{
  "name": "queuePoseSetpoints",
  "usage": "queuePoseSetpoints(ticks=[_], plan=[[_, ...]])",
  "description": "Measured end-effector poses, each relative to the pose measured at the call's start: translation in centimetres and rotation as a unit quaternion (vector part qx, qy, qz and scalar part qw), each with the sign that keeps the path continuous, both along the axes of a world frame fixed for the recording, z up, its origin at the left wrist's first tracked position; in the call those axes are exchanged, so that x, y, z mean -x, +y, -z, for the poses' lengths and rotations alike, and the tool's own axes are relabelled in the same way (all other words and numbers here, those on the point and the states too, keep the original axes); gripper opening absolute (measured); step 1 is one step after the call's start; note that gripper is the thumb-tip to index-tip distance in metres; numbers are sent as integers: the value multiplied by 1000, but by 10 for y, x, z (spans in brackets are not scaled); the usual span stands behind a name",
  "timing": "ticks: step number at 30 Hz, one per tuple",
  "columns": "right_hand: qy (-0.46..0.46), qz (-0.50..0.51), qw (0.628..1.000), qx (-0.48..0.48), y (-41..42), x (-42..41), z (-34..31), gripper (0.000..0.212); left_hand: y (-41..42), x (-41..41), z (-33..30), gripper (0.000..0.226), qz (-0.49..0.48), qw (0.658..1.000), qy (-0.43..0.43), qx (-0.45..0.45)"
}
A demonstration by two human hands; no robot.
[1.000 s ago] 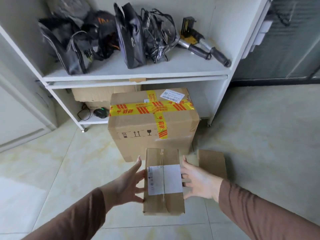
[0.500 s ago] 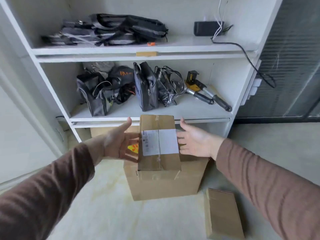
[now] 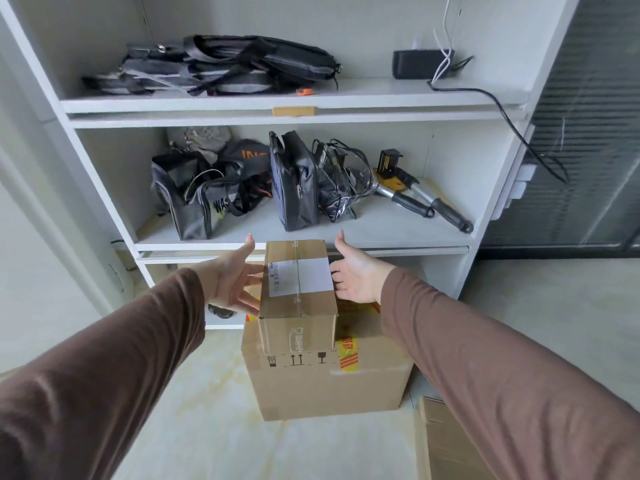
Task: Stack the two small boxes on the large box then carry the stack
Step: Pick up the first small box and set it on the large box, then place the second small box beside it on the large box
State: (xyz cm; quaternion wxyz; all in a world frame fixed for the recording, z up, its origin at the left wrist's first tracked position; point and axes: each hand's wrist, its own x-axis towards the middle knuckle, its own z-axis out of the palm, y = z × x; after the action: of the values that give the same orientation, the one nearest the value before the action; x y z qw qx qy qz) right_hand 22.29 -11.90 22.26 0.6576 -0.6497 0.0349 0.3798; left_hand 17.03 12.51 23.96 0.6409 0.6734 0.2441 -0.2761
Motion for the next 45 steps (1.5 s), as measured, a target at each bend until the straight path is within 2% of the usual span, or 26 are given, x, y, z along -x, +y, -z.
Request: queuePoseSetpoints(ticks=[3, 4, 6, 8, 10, 12, 13, 17, 21, 24, 27, 29, 31, 33, 36, 37, 39, 42, 45], plan=[[-3, 17, 1000, -26, -5, 4, 3, 114, -9, 6, -5, 96, -6, 999, -20, -31], [-15, 33, 999, -36, -13, 7, 4, 111, -14, 11, -9, 95, -21, 996, -52, -71], [-64, 84, 993, -50, -40, 14, 6, 101, -33, 25, -18, 91, -58, 973, -174, -137], [-113, 150, 980, -72, -87, 25, 16, 87, -66, 45, -25, 78, -63, 943, -312, -97], [-134, 201, 966, -91, -143, 41, 37, 74, -108, 65, -16, 62, -1, 927, -375, -20], [-126, 242, 960, -64, -198, 59, 74, 67, -158, 76, 19, 42, 85, 934, -344, 38], [-112, 255, 959, -42, -219, 66, 94, 66, -179, 78, 39, 40, 112, 942, -312, 58], [3, 294, 954, 57, -290, 105, 190, 71, -263, 73, 158, 70, 146, 982, -98, 74], [121, 258, 946, 156, -307, 134, 255, 91, -309, 77, 257, 94, 123, 988, 62, 65], [192, 240, 942, 138, -306, 146, 287, 106, -327, 84, 298, 100, 110, 979, 140, 95], [213, 204, 949, 114, -308, 148, 301, 119, -329, 86, 310, 99, 114, 973, 150, 130], [216, 203, 949, 105, -307, 151, 288, 113, -324, 88, 301, 102, 118, 971, 156, 141], [208, 195, 954, 89, -305, 158, 253, 94, -317, 94, 273, 99, 130, 967, 151, 158], [193, 178, 962, 71, -306, 172, 203, 83, -308, 106, 228, 95, 149, 966, 123, 171], [137, 137, 980, 36, -309, 194, 114, 79, -288, 125, 146, 114, 171, 962, 75, 200], [109, 115, 987, 22, -303, 200, 80, 76, -276, 130, 116, 114, 188, 960, 49, 202], [49, 94, 994, 0, -292, 201, 27, 73, -255, 129, 63, 96, 206, 961, -9, 187], [-13, 70, 997, -21, -259, 163, -16, 82, -218, 103, 7, 85, 189, 968, -59, 151], [-25, 44, 999, 4, -213, 104, -21, 107, -189, 59, -20, 99, 157, 980, -45, 118]])
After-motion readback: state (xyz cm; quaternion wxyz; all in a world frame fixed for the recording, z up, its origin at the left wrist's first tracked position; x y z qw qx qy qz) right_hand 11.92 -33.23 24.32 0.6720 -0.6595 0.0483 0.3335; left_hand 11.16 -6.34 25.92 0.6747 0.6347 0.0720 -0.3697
